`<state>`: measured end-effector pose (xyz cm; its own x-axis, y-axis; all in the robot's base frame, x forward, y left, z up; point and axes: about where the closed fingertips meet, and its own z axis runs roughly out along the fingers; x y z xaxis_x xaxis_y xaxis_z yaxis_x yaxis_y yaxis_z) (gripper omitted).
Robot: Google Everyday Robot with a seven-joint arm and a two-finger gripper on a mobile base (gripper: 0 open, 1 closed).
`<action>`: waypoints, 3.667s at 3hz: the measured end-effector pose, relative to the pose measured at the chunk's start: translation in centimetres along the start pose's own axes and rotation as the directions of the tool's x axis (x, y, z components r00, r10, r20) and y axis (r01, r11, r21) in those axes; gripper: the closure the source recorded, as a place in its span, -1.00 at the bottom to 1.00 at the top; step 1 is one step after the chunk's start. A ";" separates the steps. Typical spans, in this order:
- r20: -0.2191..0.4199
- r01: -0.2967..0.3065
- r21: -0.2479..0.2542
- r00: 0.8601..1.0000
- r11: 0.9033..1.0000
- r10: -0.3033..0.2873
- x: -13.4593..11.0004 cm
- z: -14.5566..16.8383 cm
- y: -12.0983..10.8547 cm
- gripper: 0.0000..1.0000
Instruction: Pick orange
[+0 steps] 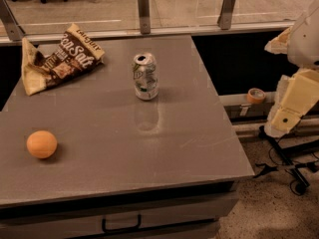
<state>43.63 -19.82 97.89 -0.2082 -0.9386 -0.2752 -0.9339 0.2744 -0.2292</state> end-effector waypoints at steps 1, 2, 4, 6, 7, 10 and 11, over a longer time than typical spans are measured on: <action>0.126 0.010 -0.037 0.992 0.999 -0.005 -4.4 0.1 2.3 -1.00; 0.281 0.078 -0.091 0.958 0.993 -0.050 -11.4 -0.1 6.8 -1.00; 0.299 0.059 -0.103 0.954 0.993 -0.025 -12.9 1.7 8.2 -1.00; 0.490 0.034 -0.179 0.870 0.983 0.059 -19.8 9.1 13.7 -1.00; 0.594 0.080 -0.185 0.803 0.980 0.046 -24.3 12.0 15.4 -1.00; 0.637 0.096 -0.160 0.770 0.982 0.028 -30.6 15.4 17.0 -1.00; 0.645 0.106 -0.174 0.763 0.979 0.032 -33.0 17.2 17.5 -0.86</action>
Offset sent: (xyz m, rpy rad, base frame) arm -0.0640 0.1915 0.0157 0.3829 0.0285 0.2524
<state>39.14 19.51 86.92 -0.0016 -0.5725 -0.8199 -0.9869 0.1332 -0.0911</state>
